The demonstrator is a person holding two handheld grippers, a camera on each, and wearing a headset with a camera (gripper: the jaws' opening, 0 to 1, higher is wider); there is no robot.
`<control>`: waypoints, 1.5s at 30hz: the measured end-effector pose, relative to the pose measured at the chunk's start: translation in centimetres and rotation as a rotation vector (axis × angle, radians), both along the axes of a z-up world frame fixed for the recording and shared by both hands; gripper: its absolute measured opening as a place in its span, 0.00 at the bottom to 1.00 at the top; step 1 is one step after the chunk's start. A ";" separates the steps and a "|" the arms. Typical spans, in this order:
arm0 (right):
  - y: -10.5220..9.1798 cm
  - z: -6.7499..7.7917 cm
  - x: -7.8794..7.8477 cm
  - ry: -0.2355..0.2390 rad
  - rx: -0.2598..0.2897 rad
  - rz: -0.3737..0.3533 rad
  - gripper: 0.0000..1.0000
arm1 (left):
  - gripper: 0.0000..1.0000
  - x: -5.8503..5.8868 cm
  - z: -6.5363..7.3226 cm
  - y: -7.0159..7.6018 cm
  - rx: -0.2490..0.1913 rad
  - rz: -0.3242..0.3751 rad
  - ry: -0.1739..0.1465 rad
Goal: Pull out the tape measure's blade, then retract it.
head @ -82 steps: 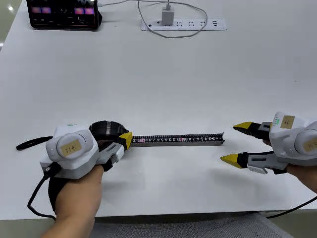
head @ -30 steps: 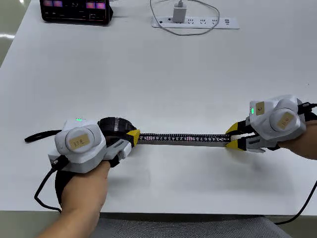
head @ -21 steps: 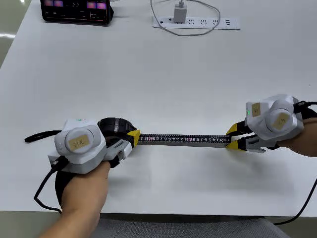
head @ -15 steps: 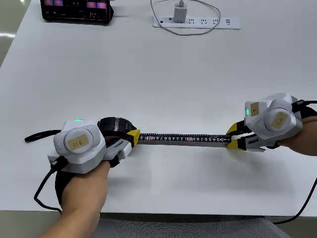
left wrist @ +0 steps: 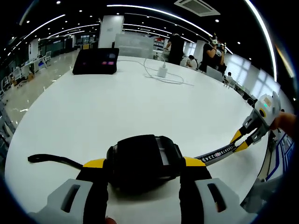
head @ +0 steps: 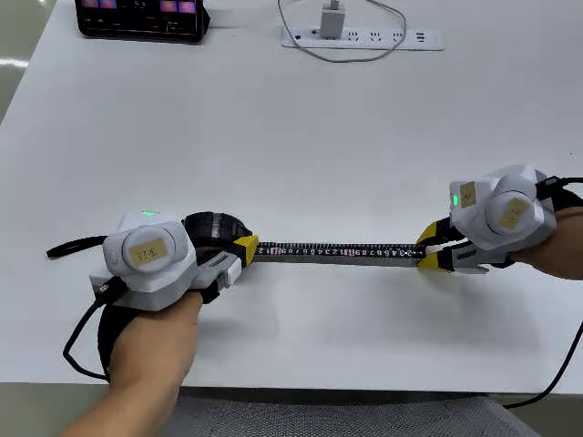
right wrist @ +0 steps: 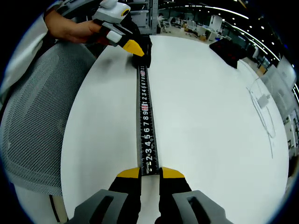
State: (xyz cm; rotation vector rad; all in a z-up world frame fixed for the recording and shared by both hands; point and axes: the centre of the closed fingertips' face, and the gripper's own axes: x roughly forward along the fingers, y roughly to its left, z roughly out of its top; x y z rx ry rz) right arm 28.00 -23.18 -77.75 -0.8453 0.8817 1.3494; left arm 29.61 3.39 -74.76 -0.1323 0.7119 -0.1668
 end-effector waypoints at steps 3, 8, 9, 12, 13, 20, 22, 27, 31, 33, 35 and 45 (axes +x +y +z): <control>0.0 0.0 0.0 0.001 -0.001 0.000 0.10 | 0.56 -0.2 0.0 0.0 0.000 -0.004 -0.004; 0.0 0.0 0.0 -0.004 -0.016 0.009 0.10 | 0.56 -0.1 0.0 0.1 -0.005 -0.002 -0.002; 0.0 0.0 0.1 -0.004 -0.017 0.008 0.10 | 0.56 -0.1 -0.1 0.1 -0.007 -0.003 -0.001; 0.4 0.1 0.0 0.000 -0.010 0.004 0.10 | 0.56 -0.1 -0.1 0.1 -0.010 -0.003 0.001; 0.5 0.1 0.0 0.001 -0.009 0.005 0.10 | 0.56 -0.1 -0.1 0.1 -0.012 -0.002 0.001; 1.4 0.1 0.1 0.010 0.005 0.006 0.10 | 0.56 -0.1 -0.2 0.2 -0.018 -0.001 0.001; 1.6 0.1 0.1 0.014 0.011 0.005 0.10 | 0.56 -0.1 -0.2 0.1 -0.019 -0.003 0.001; 2.1 0.2 0.1 0.014 0.019 0.005 0.10 | 0.56 0.0 -0.3 0.2 -0.028 -0.002 0.004; 2.6 0.3 0.1 0.023 0.032 0.000 0.10 | 0.56 -0.1 -0.3 0.2 -0.036 0.000 0.002; 2.8 0.3 0.1 0.025 0.035 0.001 0.10 | 0.56 -0.1 -0.3 0.2 -0.037 -0.001 0.003; 3.0 0.2 0.0 0.026 0.036 0.001 0.10 | 0.56 -0.1 -0.3 0.2 -0.041 0.000 0.003; 4.0 0.3 -0.2 0.042 0.051 0.000 0.10 | 0.57 -0.2 -0.2 0.1 -0.058 0.002 0.001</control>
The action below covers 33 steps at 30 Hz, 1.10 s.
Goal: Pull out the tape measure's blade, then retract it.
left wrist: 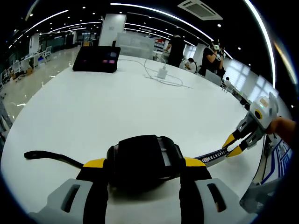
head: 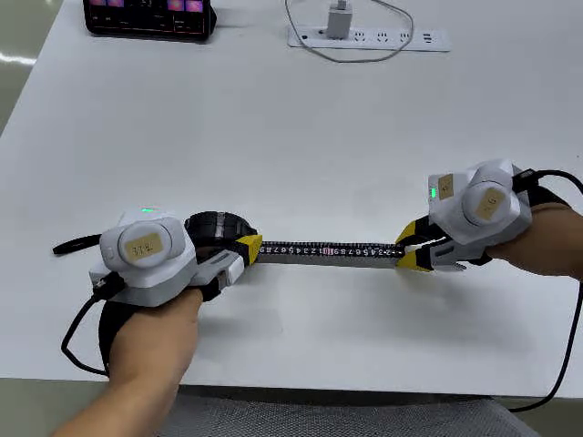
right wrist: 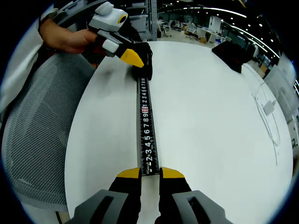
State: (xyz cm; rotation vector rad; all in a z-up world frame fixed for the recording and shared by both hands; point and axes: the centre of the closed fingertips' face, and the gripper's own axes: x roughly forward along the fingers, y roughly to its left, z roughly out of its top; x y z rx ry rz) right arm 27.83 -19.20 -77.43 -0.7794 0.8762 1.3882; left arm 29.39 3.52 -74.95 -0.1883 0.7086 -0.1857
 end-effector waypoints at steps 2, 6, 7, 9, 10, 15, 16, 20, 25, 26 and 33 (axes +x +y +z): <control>0.2 0.0 0.0 0.001 0.002 0.001 0.10 | 0.57 0.0 0.0 0.0 -0.002 0.000 0.001; 0.6 0.0 0.0 0.007 0.006 -0.001 0.10 | 0.57 0.0 0.1 0.0 -0.005 0.000 0.002; 0.7 0.0 0.1 0.008 0.007 -0.001 0.10 | 0.57 0.0 0.1 0.0 -0.005 0.000 0.002; 0.8 0.0 0.1 0.009 0.008 0.000 0.10 | 0.57 0.0 0.1 0.0 -0.006 0.000 0.002; 0.9 0.0 0.1 0.011 0.009 -0.001 0.10 | 0.57 0.0 0.1 0.0 -0.007 0.000 0.002; 1.3 0.0 0.2 0.013 0.013 0.002 0.10 | 0.56 0.0 0.1 0.0 -0.011 0.000 0.003; 1.4 0.0 0.1 0.015 0.014 0.002 0.10 | 0.57 0.0 0.2 0.0 -0.013 0.001 0.003; 1.8 0.1 0.2 0.013 0.020 0.004 0.10 | 0.57 -0.1 0.2 0.0 -0.018 0.002 0.002; 2.3 0.3 0.2 0.015 0.026 0.007 0.10 | 0.57 -0.1 0.2 0.0 -0.026 0.004 0.003; 2.5 0.3 0.2 0.016 0.028 0.007 0.10 | 0.57 0.0 0.2 0.0 -0.027 0.004 0.002; 3.3 0.3 0.3 0.020 0.038 0.013 0.10 | 0.57 0.0 0.2 0.0 -0.032 0.003 0.002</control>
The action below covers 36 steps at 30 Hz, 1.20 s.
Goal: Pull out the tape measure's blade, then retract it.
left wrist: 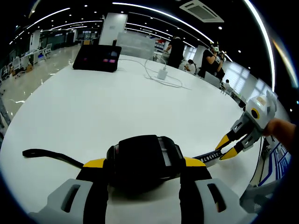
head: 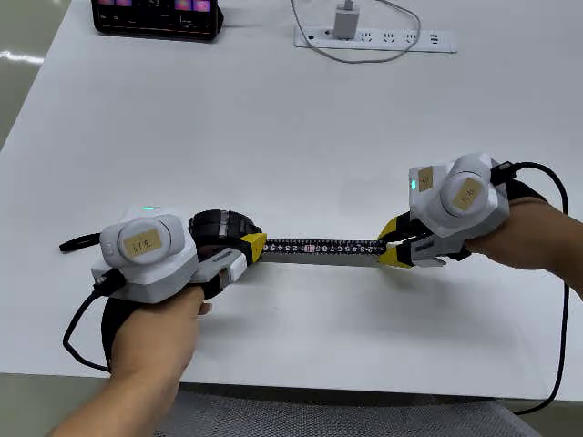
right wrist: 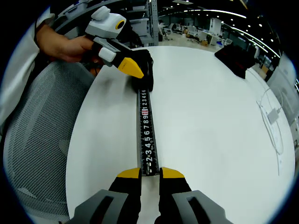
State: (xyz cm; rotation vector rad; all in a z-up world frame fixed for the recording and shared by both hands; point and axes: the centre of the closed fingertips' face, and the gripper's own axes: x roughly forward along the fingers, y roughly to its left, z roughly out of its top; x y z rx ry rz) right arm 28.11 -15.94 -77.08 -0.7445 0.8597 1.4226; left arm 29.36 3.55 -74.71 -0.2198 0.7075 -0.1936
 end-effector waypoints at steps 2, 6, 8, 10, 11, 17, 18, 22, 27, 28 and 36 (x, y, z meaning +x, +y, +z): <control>0.1 0.0 0.0 0.001 0.002 0.002 0.10 | 0.57 0.0 0.0 0.0 0.000 -0.001 0.000; 0.5 0.0 0.1 0.003 0.007 0.006 0.10 | 0.57 0.0 0.0 0.0 -0.003 -0.001 0.000; 0.7 0.0 0.1 0.004 0.009 0.008 0.10 | 0.57 0.0 0.0 0.0 -0.005 0.000 0.000; 0.9 -0.1 0.1 0.005 0.012 0.008 0.10 | 0.57 0.0 0.0 0.0 -0.006 0.000 0.001; 0.9 -0.1 0.2 0.005 0.013 0.009 0.10 | 0.57 0.0 0.0 0.0 -0.007 0.000 0.001; 1.5 -0.1 0.3 0.009 0.020 0.013 0.10 | 0.57 0.0 0.0 0.0 -0.009 0.001 0.002; 1.6 -0.2 0.3 0.010 0.021 0.013 0.10 | 0.57 0.0 0.0 0.0 -0.010 0.001 0.002; 2.0 -0.3 0.3 0.012 0.023 0.015 0.10 | 0.57 0.0 0.0 0.0 -0.010 0.001 0.001; 2.5 -0.3 0.4 0.014 0.033 0.015 0.10 | 0.57 0.0 0.0 0.0 -0.014 0.001 0.001; 2.6 -0.3 0.4 0.016 0.036 0.014 0.10 | 0.57 0.0 0.0 0.0 -0.016 0.001 0.000; 3.4 -0.3 0.5 0.020 0.045 0.020 0.10 | 0.57 0.0 0.0 0.0 -0.018 0.001 0.002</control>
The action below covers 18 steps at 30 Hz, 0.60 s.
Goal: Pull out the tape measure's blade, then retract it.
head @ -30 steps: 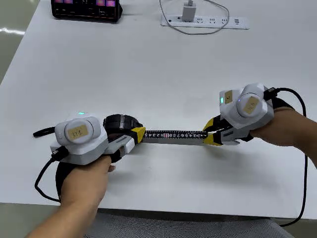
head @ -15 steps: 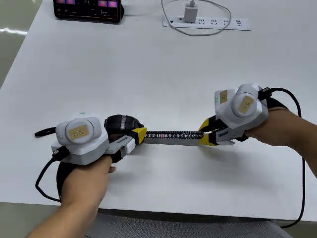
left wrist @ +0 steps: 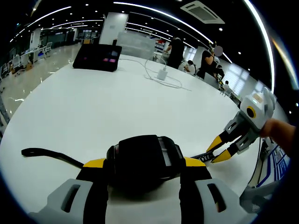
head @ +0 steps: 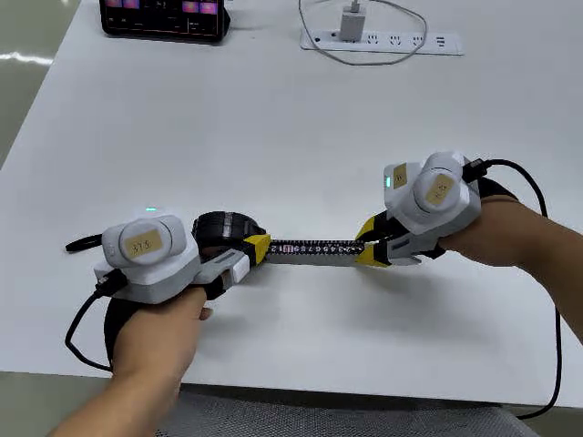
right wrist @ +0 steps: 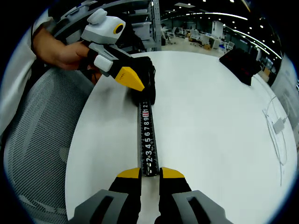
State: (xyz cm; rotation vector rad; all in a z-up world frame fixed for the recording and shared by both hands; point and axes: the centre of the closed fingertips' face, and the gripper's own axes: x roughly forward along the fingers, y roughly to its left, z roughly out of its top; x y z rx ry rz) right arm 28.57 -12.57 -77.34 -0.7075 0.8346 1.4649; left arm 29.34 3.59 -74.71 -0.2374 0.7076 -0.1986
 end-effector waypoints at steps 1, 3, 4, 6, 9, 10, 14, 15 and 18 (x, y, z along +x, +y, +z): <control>0.1 0.0 0.0 0.000 0.000 0.001 0.10 | 0.57 0.0 0.0 0.0 0.000 0.000 0.000; 0.3 0.0 0.0 0.002 0.003 0.002 0.10 | 0.57 0.0 0.0 0.0 -0.002 0.001 0.000; 0.4 0.0 0.0 0.002 0.004 0.004 0.10 | 0.57 0.0 0.0 0.0 -0.002 0.001 0.000; 0.6 0.0 0.0 0.004 0.008 0.003 0.10 | 0.57 0.0 0.0 0.0 -0.005 0.002 0.000; 1.0 0.0 0.0 0.006 0.015 0.004 0.10 | 0.57 0.1 0.0 0.0 -0.006 0.002 0.000; 1.0 0.0 0.0 0.007 0.015 0.003 0.10 | 0.57 0.1 0.0 0.0 -0.006 0.002 0.000; 1.5 0.0 -0.1 0.011 0.022 0.005 0.10 | 0.57 0.1 0.0 0.0 -0.008 0.001 -0.001; 1.6 0.0 -0.1 0.011 0.024 0.006 0.10 | 0.57 0.1 0.0 0.0 -0.010 0.002 -0.002; 2.0 0.0 -0.1 0.012 0.029 0.007 0.10 | 0.57 0.1 0.0 0.0 -0.011 0.002 -0.002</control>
